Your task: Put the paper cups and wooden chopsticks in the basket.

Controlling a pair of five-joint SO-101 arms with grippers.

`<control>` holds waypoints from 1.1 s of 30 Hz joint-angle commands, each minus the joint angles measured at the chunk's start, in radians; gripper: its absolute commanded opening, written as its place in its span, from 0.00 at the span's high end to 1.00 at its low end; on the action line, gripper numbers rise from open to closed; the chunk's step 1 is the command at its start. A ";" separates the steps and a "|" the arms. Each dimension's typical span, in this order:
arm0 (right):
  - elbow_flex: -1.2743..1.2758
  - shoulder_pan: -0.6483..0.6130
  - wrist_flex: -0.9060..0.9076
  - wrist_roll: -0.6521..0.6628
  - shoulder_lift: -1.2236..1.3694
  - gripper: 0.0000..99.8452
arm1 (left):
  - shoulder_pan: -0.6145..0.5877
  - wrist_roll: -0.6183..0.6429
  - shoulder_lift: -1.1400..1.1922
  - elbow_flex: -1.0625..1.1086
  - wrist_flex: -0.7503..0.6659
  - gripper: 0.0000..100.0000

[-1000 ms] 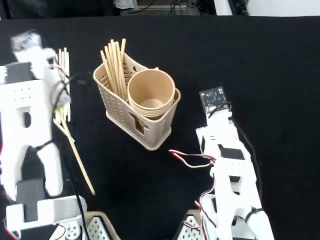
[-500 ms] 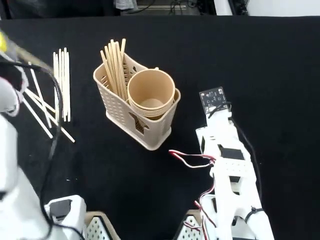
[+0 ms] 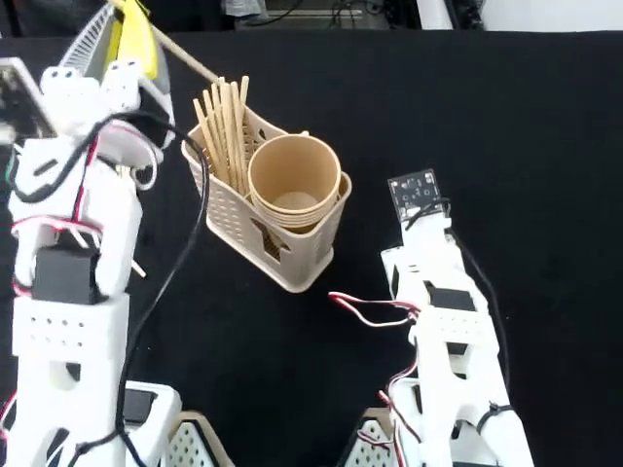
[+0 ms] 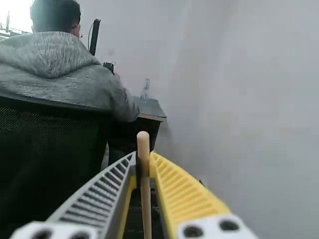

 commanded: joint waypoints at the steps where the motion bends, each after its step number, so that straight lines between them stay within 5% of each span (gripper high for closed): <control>1: -0.002 -0.009 -0.021 0.006 -0.018 0.99 | 0.007 0.002 -0.017 0.036 -0.025 0.97; 11: -0.002 -0.009 -0.021 0.006 -0.018 0.99 | 0.004 0.002 -0.023 -0.067 0.054 0.97; 26: -0.002 -0.012 -0.021 0.006 -0.018 0.99 | 0.004 -0.120 -0.012 -0.651 0.641 0.97; 33: -0.002 -0.012 -0.021 0.006 -0.018 0.99 | 0.013 -0.110 0.078 -0.667 0.783 0.97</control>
